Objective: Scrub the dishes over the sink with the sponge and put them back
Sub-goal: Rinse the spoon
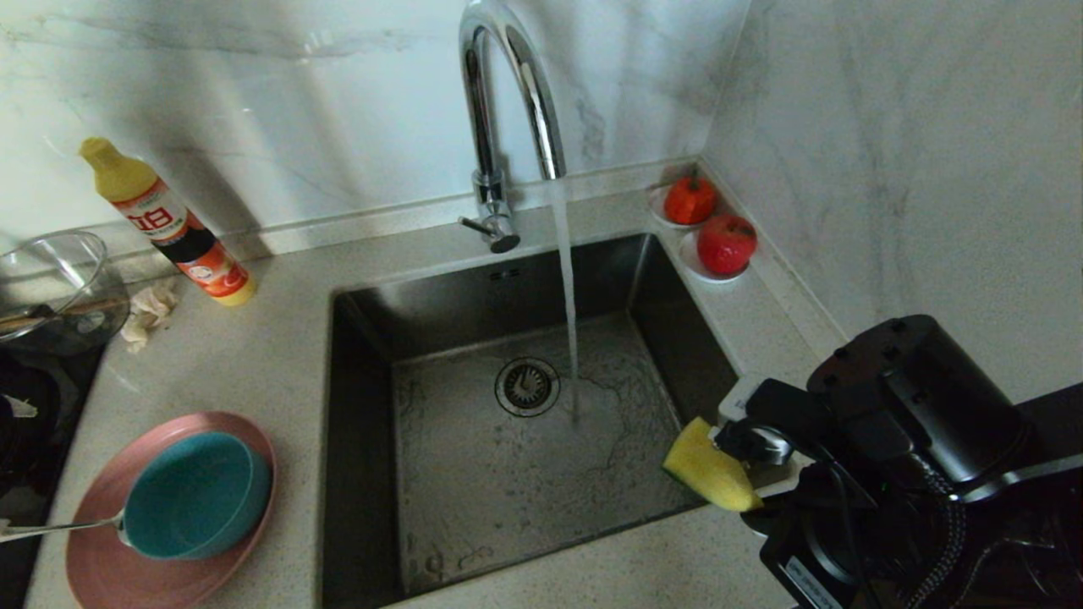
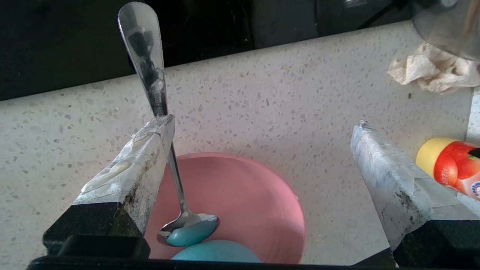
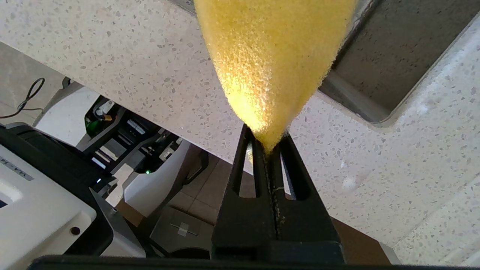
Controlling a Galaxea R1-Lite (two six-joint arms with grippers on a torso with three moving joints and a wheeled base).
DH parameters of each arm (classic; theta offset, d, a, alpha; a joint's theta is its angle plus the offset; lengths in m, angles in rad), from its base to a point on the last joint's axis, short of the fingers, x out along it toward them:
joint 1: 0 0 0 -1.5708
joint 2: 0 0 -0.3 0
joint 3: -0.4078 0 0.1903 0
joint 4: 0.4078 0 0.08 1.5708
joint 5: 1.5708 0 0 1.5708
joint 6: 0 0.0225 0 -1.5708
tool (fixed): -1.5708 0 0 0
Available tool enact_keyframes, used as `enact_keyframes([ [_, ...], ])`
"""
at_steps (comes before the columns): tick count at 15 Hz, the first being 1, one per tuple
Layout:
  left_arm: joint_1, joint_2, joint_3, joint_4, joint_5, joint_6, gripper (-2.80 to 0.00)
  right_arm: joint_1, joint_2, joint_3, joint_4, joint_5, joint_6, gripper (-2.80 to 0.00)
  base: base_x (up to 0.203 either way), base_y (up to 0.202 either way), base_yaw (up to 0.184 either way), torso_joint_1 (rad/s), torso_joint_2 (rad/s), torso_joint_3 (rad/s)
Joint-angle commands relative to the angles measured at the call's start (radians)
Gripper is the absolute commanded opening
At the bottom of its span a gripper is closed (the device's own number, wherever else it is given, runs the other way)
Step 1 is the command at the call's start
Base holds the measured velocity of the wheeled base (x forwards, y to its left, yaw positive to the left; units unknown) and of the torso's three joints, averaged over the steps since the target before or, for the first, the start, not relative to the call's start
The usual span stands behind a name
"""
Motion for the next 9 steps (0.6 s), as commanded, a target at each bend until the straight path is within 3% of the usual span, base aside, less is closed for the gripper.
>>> enact_keyframes([
  [1,0.001,-0.010,0.024,-0.035,-0.024,-0.015,0.00,0.001,0.000,0.001,0.002,-0.001,-0.001,-2.80,0.000,0.000,0.000,0.000,0.00,0.000],
  [6,0.001,0.006,0.048,-0.076,-0.029,-0.032,0.00,0.001,-0.003,-0.002,0.002,-0.002,-0.002,-2.80,0.000,0.000,0.000,0.000,0.00,0.000],
  [9,0.001,0.002,0.070,-0.196,-0.021,-0.021,0.00,0.000,-0.001,-0.006,0.003,-0.001,-0.002,-2.80,0.000,0.000,0.000,0.000,0.00,0.000],
])
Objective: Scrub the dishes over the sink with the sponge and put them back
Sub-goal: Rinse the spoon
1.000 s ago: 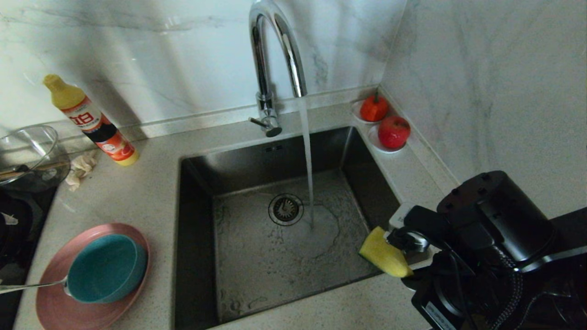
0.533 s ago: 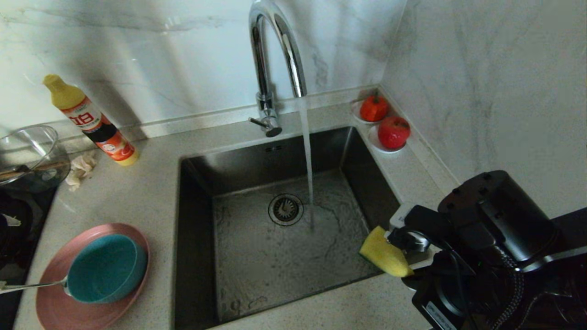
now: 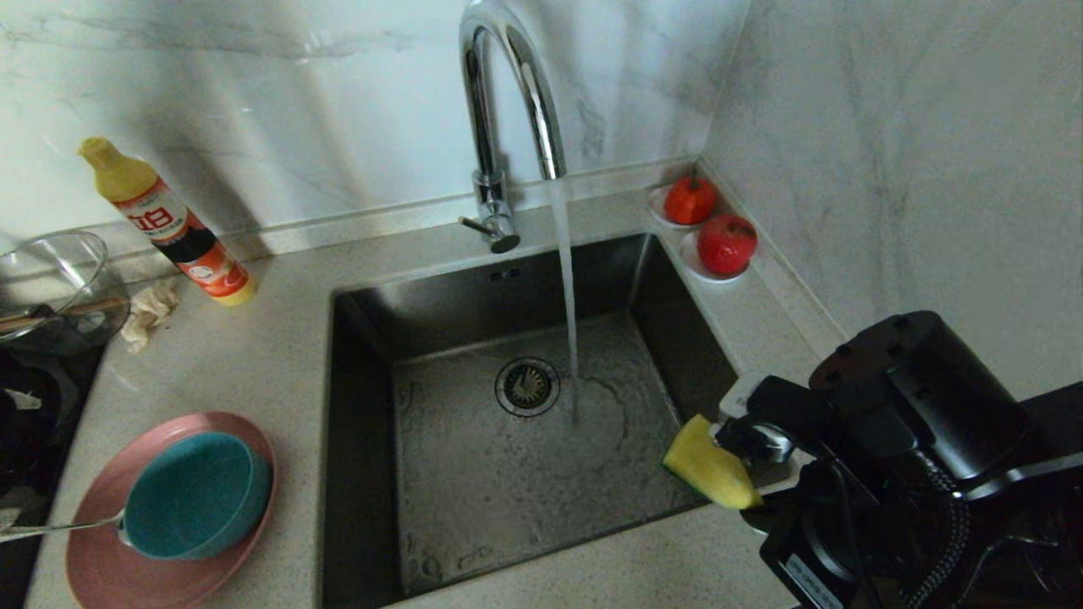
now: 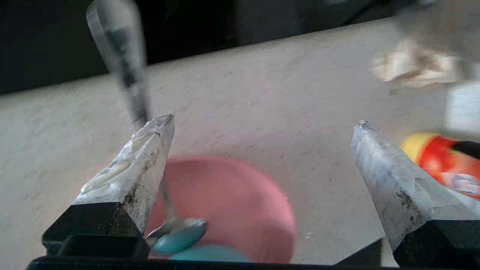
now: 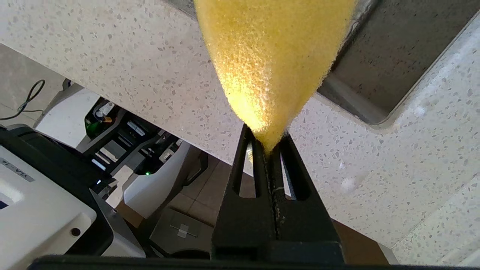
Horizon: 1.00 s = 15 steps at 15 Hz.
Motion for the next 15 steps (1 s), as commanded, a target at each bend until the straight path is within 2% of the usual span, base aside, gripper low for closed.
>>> enact_keyframes([
  [1,0.000,-0.008,0.028,-0.097,0.026,0.007,0.00,-0.001,0.001,-0.002,0.003,-0.002,0.001,-2.80,0.000,0.000,0.000,0.000,0.00,0.000],
  [3,-0.008,-0.030,0.065,-0.179,0.144,0.072,0.00,-0.001,0.004,-0.007,0.016,-0.003,-0.001,-2.80,0.000,0.000,0.000,0.000,0.00,0.000],
  [4,-0.013,-0.027,0.073,-0.206,0.167,0.081,0.00,-0.001,0.005,-0.012,0.023,-0.003,-0.001,-2.80,0.000,0.000,0.000,0.000,0.00,0.000],
  [6,-0.013,0.012,0.071,-0.188,0.176,0.078,0.00,-0.001,0.005,-0.017,0.025,-0.003,0.001,-2.80,0.000,0.000,0.000,0.000,0.00,0.000],
  [10,-0.013,0.039,0.072,-0.082,0.162,0.034,0.00,-0.003,-0.001,-0.017,0.025,-0.004,0.001,-2.80,0.000,0.000,0.000,0.000,0.00,0.000],
  [15,-0.013,-0.060,0.061,0.029,0.053,0.030,0.00,-0.003,-0.006,-0.017,0.023,-0.003,-0.001,-2.80,0.000,0.000,0.000,0.000,0.00,0.000],
])
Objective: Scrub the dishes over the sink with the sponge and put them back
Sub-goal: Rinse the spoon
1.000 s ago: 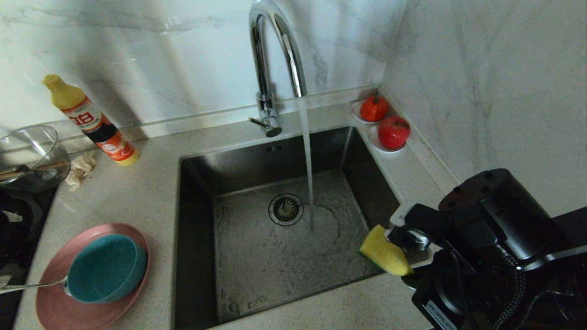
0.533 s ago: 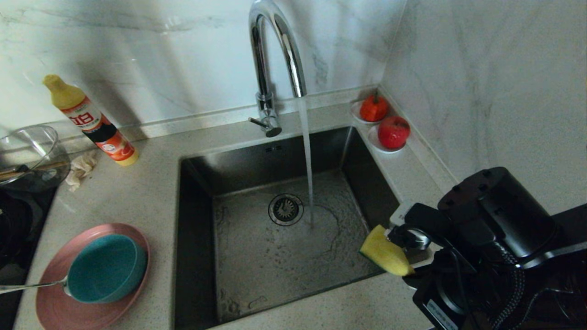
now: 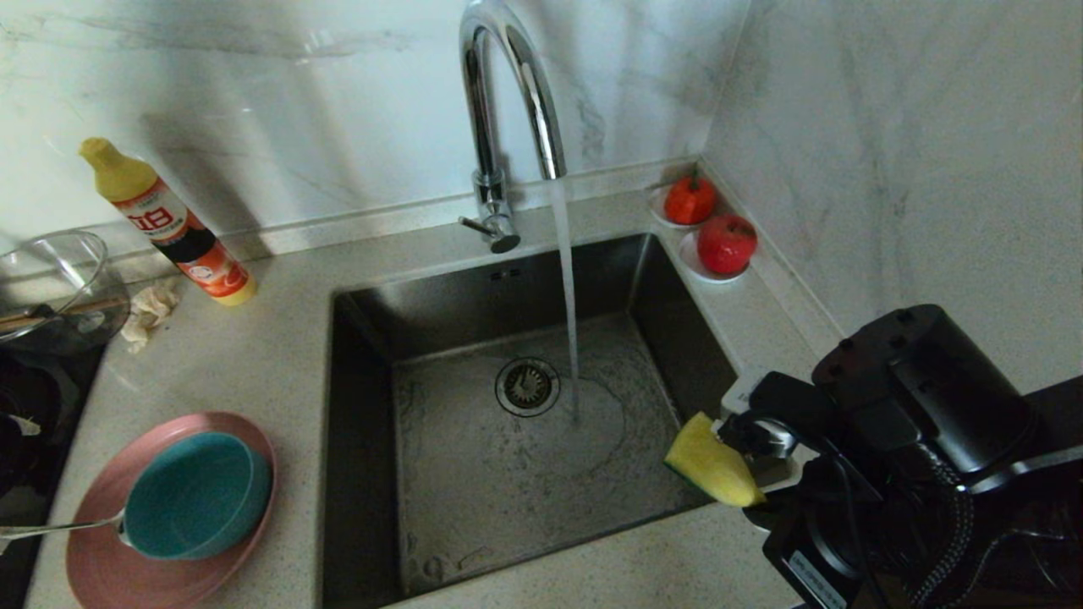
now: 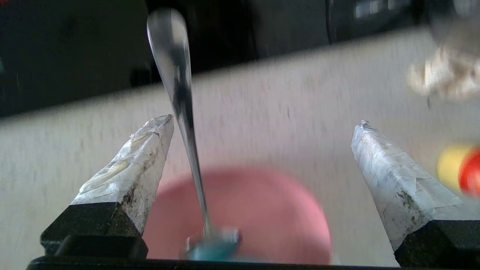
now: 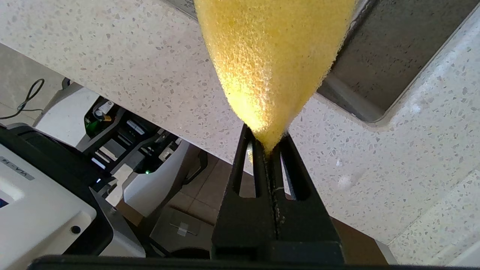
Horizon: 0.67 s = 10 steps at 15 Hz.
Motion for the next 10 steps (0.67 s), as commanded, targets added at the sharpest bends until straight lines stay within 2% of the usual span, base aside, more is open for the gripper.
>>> enact_keyframes([
  [1,0.002,-0.020,-0.002,0.010,-0.015,-0.009,0.00,0.000,-0.004,0.000,0.001,-0.001,-0.001,-2.80,0.000,0.000,0.000,0.000,0.00,0.000],
  [10,0.005,0.112,0.000,-0.004,-0.035,-0.026,0.00,-0.007,0.000,0.000,-0.001,-0.001,-0.001,-2.80,0.000,0.000,0.000,0.000,0.00,0.000],
])
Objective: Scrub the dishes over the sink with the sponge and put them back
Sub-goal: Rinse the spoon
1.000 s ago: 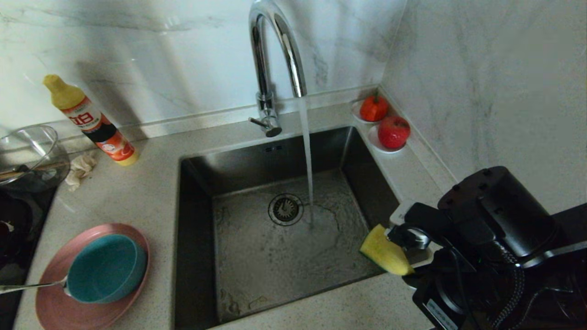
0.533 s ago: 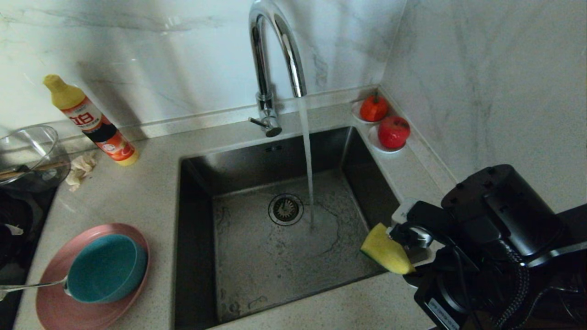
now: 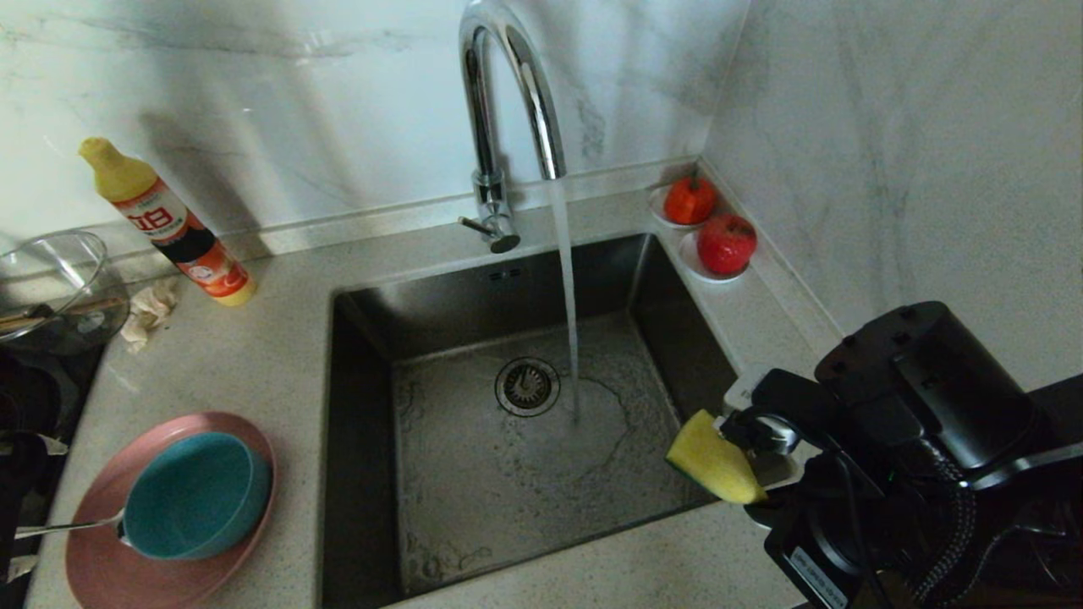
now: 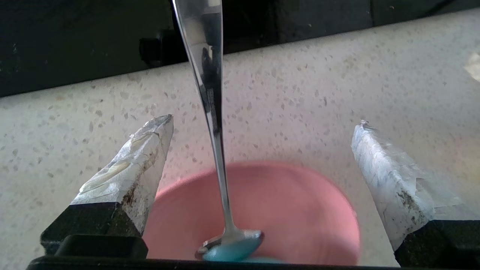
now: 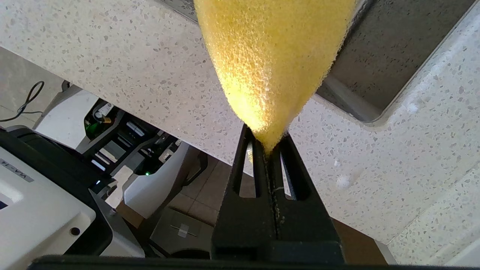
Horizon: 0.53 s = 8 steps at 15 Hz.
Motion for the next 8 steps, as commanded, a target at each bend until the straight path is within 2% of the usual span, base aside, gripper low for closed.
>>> enact_keyframes([
  [1,0.001,0.030,-0.013,-0.001,-0.001,-0.007,0.00,-0.002,0.000,0.000,0.002,-0.002,-0.001,-2.80,0.000,0.000,0.000,0.000,0.00,0.000],
  [8,0.001,0.069,-0.084,-0.007,-0.015,-0.005,0.00,-0.014,-0.003,0.000,0.002,0.000,-0.001,-2.80,0.000,0.000,0.000,0.000,0.00,0.000],
])
